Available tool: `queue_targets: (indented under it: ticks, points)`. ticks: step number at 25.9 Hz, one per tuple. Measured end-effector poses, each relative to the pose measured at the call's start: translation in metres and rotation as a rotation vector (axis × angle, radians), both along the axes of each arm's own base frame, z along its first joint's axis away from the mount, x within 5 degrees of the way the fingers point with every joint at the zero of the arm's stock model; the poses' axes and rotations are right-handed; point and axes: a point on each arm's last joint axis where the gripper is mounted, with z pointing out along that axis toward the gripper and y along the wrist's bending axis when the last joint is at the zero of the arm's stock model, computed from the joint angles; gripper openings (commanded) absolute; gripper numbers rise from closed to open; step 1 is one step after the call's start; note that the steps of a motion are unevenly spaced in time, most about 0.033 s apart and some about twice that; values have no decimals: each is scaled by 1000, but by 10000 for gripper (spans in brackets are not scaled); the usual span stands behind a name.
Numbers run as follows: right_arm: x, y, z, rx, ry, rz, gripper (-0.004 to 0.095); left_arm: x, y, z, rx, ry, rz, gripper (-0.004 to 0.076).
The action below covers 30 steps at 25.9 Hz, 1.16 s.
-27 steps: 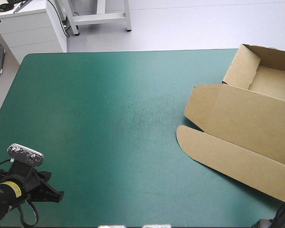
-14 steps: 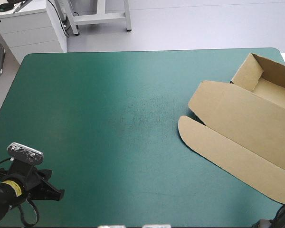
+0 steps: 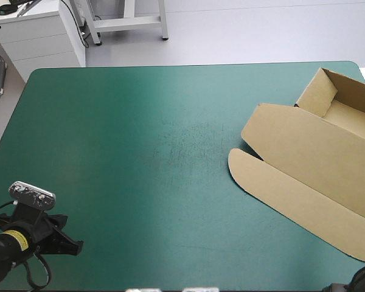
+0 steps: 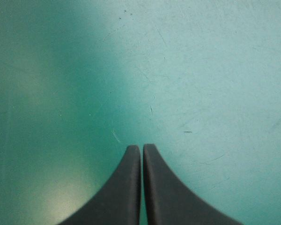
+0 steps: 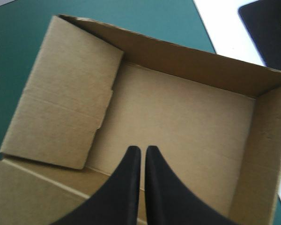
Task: Fold the box
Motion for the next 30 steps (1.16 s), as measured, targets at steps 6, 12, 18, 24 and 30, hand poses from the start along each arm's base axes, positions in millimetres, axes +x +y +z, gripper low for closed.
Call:
queue_targets:
  ticks: [6, 12, 18, 24, 30]
  points:
    - [-1, 78, -14, 0, 75, 238, -1, 3, -1, 2, -17, -39, -3, -8]
    - [-28, 135, -49, 20, 191, 394, -1, 8, -4, -7, -29, -70, -10, -8]
    - [-74, 157, -74, 14, 208, 439, -1, 15, -8, -35, -26, -67, -22, -8]
    - [-158, 168, -97, -16, 161, 463, -1, 15, -8, -62, -2, -11, -25, -8]
    - [-226, 171, -109, -60, 23, 446, -1, 15, -8, -63, -2, -10, -25, -8]
